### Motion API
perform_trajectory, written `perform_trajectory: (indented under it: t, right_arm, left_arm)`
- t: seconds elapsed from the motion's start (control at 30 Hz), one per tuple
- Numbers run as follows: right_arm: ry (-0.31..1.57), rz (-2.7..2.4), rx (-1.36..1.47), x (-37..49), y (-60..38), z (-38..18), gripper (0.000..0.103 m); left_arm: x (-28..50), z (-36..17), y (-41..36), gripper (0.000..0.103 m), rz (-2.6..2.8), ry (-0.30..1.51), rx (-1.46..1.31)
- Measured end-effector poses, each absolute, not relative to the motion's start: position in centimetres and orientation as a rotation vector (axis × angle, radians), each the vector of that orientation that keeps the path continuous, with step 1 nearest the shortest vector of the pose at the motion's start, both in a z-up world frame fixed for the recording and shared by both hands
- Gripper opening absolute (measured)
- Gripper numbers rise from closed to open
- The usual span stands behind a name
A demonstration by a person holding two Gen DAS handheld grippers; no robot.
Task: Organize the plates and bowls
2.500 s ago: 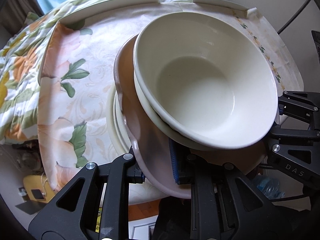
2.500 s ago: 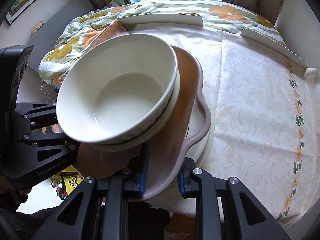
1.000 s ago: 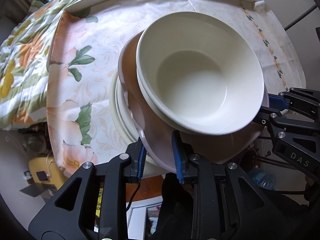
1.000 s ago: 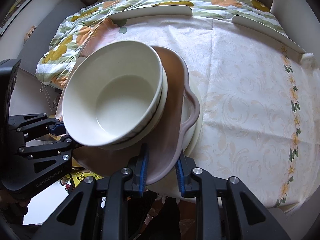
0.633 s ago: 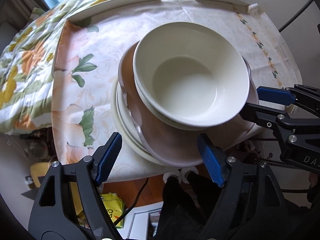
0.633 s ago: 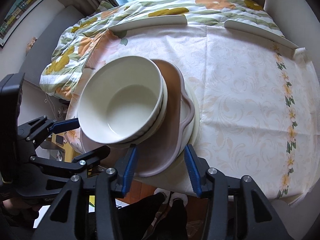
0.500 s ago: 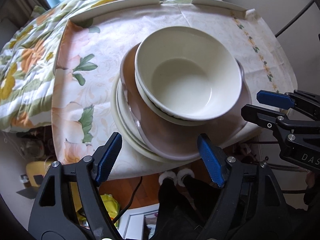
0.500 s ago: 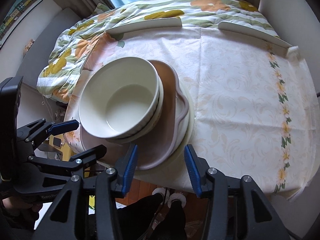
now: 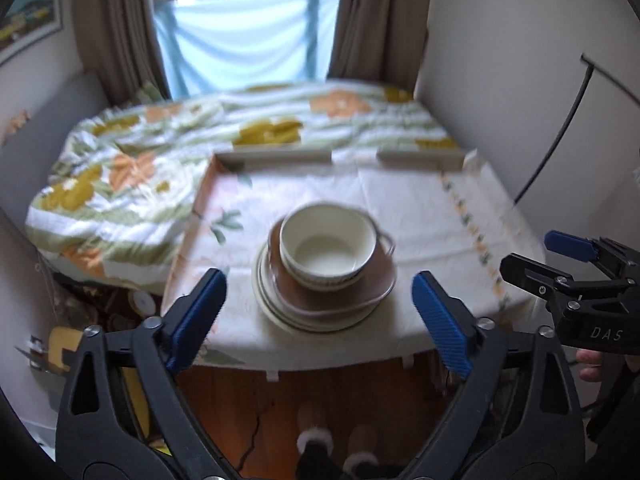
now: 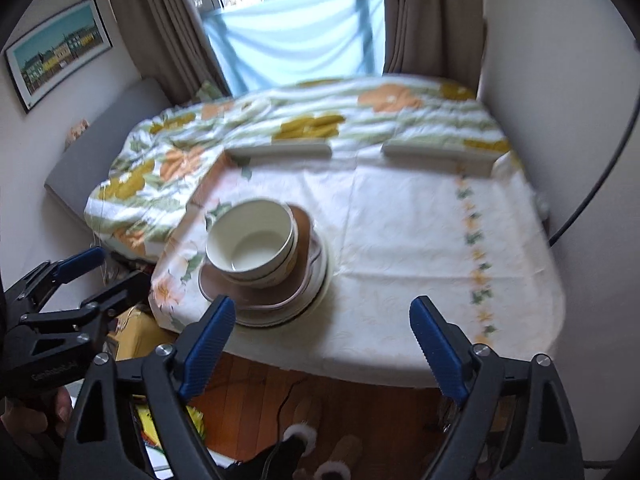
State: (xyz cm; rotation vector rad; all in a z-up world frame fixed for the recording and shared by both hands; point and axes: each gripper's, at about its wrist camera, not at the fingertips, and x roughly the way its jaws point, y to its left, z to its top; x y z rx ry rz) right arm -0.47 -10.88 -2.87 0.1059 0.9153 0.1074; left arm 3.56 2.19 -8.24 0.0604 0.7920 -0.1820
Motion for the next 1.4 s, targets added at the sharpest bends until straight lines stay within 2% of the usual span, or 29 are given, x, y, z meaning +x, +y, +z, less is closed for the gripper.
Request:
perform_trajectory:
  t: [0.1,0.17,0.3,0.47,0.93,1.4]
  right_arm:
    - [0.81,0.067,0.072,-3.1,-11.8,0.7,0.088]
    - [0.751,0.044,0.063,-4.7,-12.2,2.6,0.102]
    - [0.646,-0.022,0.053,-7.4,-12.7,5.6,0.102]
    - [0.571,-0.084,0.054,-9.6,-12.8,7.2,0.102]
    - [0.493,-0.109,0.077,-11.4,-12.9,7.9,0.102]
    - [0.486,-0.092,0.074,-11.2,-12.6,7.8,0.102]
  left_arm:
    - [0.6,-5.0,1.4,0.102,-0.168,0.676,0.057]
    - [-1.2,-3.0,1.1,0.102,-0.163,0.601,0.066]
    - [-4.0,0.2,0.8,0.102,-0.154,0.484,0.078]
    - [-5.6,2.1,1.0,0.102,-0.159,0.431,0.074]
    - [-7.5,3.0,0.7,0.102,-0.138,0.333,0.059]
    - [-7.9,3.0,0.6,0.102,-0.12,0.322,0.071]
